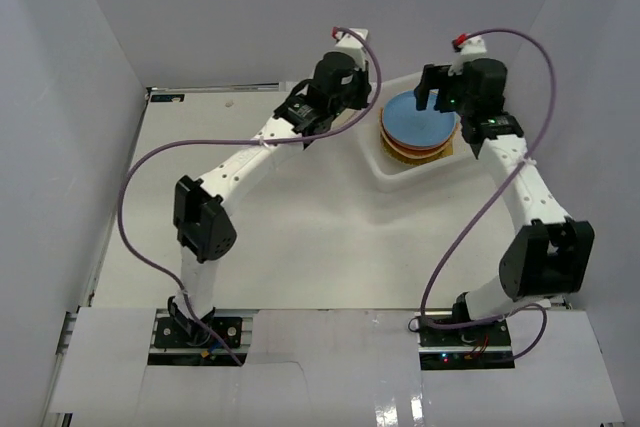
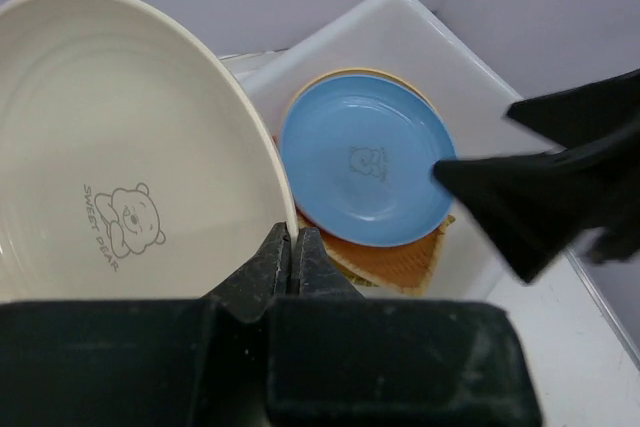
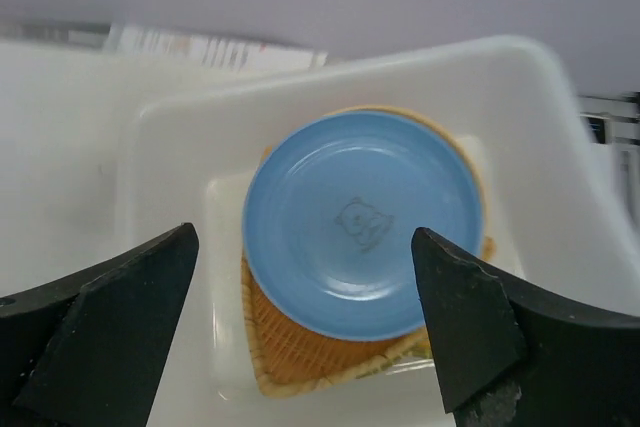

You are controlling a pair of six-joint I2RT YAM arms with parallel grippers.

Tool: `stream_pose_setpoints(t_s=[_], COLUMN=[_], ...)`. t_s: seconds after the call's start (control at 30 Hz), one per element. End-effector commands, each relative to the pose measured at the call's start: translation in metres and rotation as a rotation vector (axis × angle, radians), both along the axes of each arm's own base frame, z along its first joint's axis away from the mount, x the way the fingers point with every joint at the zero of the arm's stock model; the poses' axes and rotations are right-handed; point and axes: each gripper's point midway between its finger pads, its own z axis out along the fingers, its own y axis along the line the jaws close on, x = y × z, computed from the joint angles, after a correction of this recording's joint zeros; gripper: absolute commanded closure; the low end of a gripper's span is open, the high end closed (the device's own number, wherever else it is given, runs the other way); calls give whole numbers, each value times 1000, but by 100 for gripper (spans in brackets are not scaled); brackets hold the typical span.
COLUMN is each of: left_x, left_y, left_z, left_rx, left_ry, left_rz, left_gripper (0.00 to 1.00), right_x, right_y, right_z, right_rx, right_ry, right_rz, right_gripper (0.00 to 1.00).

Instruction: Place the plates into the plastic bin on the countertop

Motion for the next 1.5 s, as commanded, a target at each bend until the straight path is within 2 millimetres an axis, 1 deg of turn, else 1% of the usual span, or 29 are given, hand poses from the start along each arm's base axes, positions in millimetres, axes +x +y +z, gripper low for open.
stream_pose_setpoints(t_s=[0.0,0.07,0.1,0.13,0.2,0.3,0.37,0.4,0.43,0.5,0.53,0.63,0.67,0.77,0.83,0.87,0.93,0.97,1.07,1.1,1.17,1.2,1.23,1.27,1.3,1.33,1.37,1.4,1.47], left_x=[-3,-4,4,4,7,1,-1,0,3,5,10,9,10,5,0,-8,-15,-27,-47,-64,-75,-95,-95,-101,-125,-130,-142,-166,-180], left_y=[-51,-78,-97,-108,-132,-160,-180,-187,-199,-208,-213,-208,-206,-200,-193,-180,-166,-149,-125,-100,-84,-53,-48,-35,0,5,18,49,74], left_z=[15,34,9,11,15,12,-13,-8,-32,-29,-48,-44,-52,-24,10,50,76,116,149,186,174,205,167,159,184,126,111,128,57], left_rx=[12,-18,7,-3,-30,-67,-41,-76,-67,-97,-90,-88,-70,-54,-79,-109,-104,-139,-176,-231,-230,-298,-245,-246,-327,-251,-248,-312,-198], left_ry=[-91,-148,-139,-161,-231,-311,-333,-381,-373,-404,-382,-390,-386,-421,-484,-542,-599,-643,-658,-679,-605,-598,-498,-447,-425,-313,-279,-288,-133], left_rz=[-64,-95,-123,-139,-174,-243,-300,-311,-340,-351,-350,-337,-338,-339,-335,-318,-300,-287,-280,-258,-254,-215,-208,-188,-152,-153,-158,-145,-111], left_gripper=[100,100,100,100,100,100,100,100,100,100,95,42,6,2,2,2,2,2,2,2,2,2,2,2,2,2,2,2,2], right_x=[-30,-44,-61,-69,-85,-98,-104,-105,-108,-113,-115,-116,-116,-113,-113,-115,-118,-119,-124,-125,-131,-136,-139,-141,-148,-151,-155,-168,-177], right_y=[-48,-94,-104,-112,-114,-109,-99,-95,-91,-85,-83,-85,-84,-76,-77,-78,-81,-81,-79,-81,-80,-75,-72,-70,-63,-61,-59,-53,-50], right_z=[98,98,111,88,101,87,73,72,65,69,70,75,78,85,94,109,121,132,141,141,146,146,146,144,139,135,133,136,124], right_rx=[238,344,386,413,476,493,514,522,528,540,539,521,523,559,561,559,553,551,567,572,587,587,586,586,582,583,583,584,598], right_ry=[-193,-203,-242,-201,-252,-228,-194,-195,-176,-185,-184,-188,-191,-190,-201,-230,-243,-263,-278,-279,-299,-296,-296,-285,-268,-257,-254,-270,-252], right_rz=[-211,-371,-389,-415,-365,-336,-296,-277,-259,-225,-212,-222,-215,-168,-173,-173,-188,-184,-182,-194,-192,-162,-147,-137,-104,-94,-85,-56,-48], right_gripper=[7,25,35,49,50,50,49,48,47,45,43,36,32,17,10,6,2,8,10,10,10,10,10,10,10,10,10,10,10])
